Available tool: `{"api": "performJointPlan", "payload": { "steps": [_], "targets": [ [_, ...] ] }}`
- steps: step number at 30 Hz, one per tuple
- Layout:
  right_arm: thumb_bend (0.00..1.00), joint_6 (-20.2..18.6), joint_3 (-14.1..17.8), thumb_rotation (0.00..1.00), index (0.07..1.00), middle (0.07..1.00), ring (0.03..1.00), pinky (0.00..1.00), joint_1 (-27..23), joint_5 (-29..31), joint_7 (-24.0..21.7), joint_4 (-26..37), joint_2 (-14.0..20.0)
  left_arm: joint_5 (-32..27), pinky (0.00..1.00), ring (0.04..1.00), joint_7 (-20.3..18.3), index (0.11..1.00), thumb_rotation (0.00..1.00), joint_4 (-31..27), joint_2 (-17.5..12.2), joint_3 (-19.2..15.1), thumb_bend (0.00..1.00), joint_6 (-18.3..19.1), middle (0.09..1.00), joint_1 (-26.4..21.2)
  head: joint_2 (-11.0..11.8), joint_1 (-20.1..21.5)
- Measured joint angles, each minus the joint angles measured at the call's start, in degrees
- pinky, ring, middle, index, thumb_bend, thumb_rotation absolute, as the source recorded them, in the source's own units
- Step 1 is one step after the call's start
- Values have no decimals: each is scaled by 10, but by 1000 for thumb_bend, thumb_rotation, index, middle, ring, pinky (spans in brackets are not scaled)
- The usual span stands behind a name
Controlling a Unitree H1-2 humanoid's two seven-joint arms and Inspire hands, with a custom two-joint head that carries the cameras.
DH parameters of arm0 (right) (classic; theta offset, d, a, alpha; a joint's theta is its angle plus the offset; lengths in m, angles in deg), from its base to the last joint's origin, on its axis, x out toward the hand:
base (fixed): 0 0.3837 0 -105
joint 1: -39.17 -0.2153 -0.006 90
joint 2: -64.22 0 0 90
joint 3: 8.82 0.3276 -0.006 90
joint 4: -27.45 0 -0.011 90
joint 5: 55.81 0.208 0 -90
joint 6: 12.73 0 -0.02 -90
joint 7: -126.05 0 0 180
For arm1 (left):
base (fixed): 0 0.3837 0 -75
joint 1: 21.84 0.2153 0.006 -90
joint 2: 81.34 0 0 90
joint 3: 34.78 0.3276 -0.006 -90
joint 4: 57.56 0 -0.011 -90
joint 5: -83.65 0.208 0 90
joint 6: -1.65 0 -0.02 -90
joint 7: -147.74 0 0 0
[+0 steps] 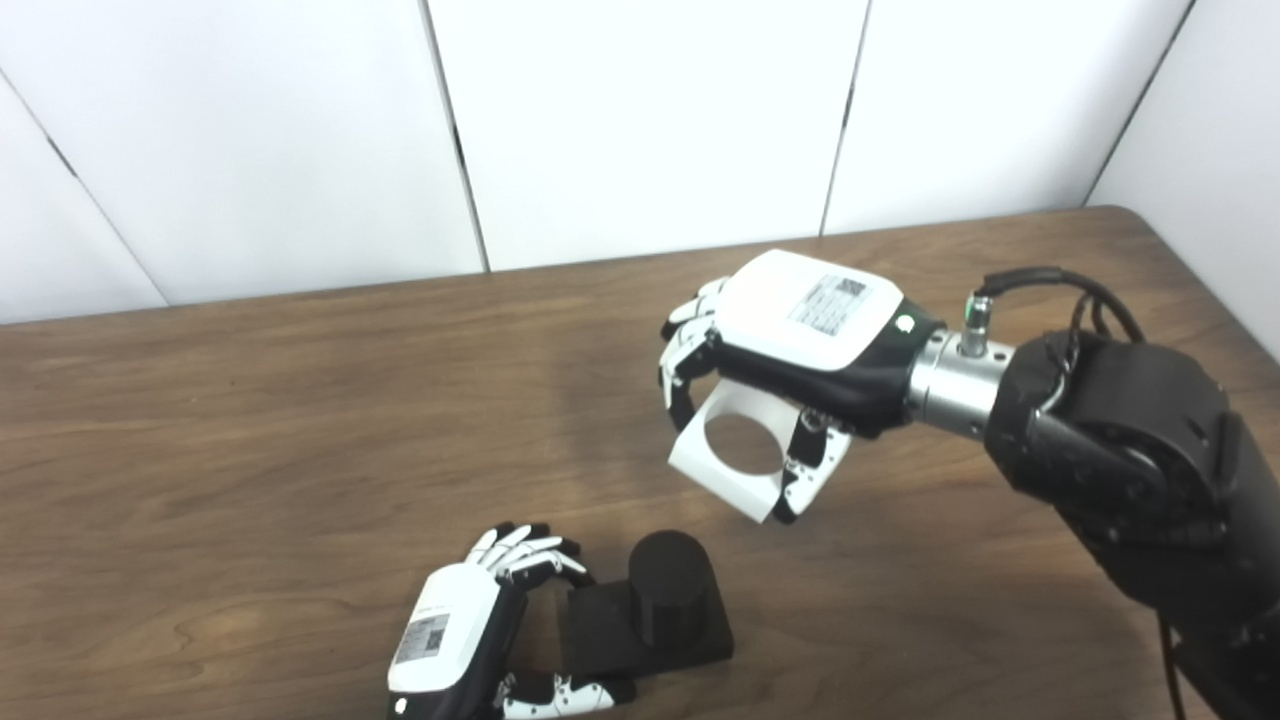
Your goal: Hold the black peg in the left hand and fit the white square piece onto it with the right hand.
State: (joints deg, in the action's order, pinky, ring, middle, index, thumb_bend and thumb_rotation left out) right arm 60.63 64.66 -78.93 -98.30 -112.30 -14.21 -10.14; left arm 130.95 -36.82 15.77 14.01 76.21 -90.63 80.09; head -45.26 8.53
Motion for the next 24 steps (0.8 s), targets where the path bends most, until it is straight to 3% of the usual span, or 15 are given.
{"api": "performJointPlan", "payload": {
  "steps": [10, 24],
  "targets": [
    [525, -13, -2, 134, 482, 733, 854, 879, -2, -9, -80, 48, -48, 0, 931, 881, -4, 485, 46, 0, 0, 3, 520, 3, 786, -6, -4, -5],
    [525, -4, -28, 135, 481, 730, 852, 866, 15, -24, -84, 48, -71, 10, 933, 884, -3, 485, 47, -1, 7, 7, 520, 13, 787, -6, -9, -14]
  ]
}}
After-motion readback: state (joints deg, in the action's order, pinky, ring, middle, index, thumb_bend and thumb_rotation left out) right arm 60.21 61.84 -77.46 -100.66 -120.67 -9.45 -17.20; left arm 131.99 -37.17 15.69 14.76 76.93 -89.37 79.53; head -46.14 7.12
